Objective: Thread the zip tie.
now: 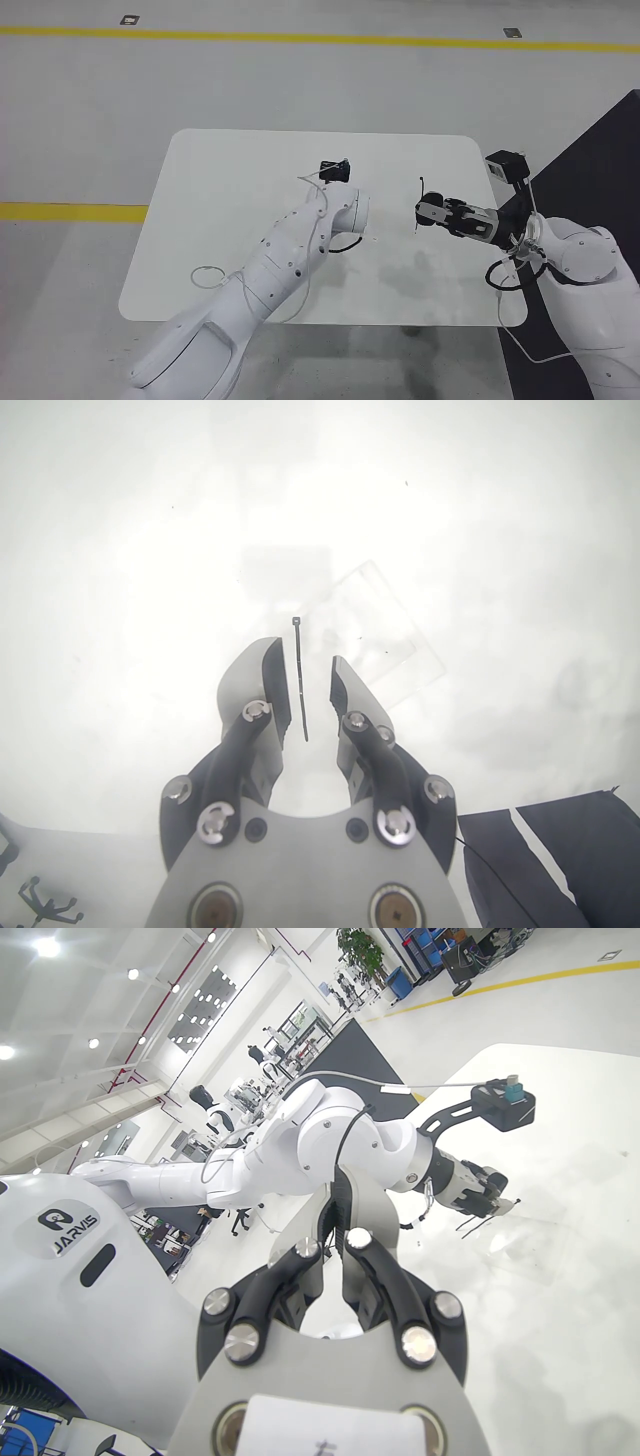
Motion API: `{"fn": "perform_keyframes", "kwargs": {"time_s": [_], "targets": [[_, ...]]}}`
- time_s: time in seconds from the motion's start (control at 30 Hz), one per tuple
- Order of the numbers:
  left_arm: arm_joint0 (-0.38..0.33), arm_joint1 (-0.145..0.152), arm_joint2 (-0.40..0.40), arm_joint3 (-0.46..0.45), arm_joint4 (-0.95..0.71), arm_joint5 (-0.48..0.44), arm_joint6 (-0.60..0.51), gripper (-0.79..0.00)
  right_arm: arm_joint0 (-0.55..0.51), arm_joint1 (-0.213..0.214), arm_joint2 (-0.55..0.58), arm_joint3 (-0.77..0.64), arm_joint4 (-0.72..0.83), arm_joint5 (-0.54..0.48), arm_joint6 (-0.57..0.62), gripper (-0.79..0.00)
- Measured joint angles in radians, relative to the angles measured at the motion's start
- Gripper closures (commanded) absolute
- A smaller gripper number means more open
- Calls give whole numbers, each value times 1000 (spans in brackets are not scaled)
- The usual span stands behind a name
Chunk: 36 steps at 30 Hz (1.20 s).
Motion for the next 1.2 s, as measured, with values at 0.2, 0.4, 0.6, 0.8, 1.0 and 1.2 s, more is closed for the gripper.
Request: {"fn": "perform_keyframes", "kwargs": {"time_s": [0.2, 0.4, 0.6, 0.8, 1.0, 1.2], "targets": [[30, 6, -53, -31, 33, -1, -1, -169, 0, 0, 0, 0, 0, 0, 0, 0], [62, -1, -60, -50, 77, -29, -29, -166, 0, 0, 0, 0, 0, 0, 0, 0], [68, -22, -53, -66, 102, -31, -31, -117, 0, 0, 0, 0, 0, 0, 0, 0], [58, -36, -67, -23, 131, -24, -24, -129, 0, 0, 0, 0, 0, 0, 0, 0], [55, -49, -80, 5, 147, -27, -27, -148, 0, 0, 0, 0, 0, 0, 0, 0], [52, -63, -87, 34, 155, -28, -28, -154, 0, 0, 0, 0, 0, 0, 0, 0]]}}
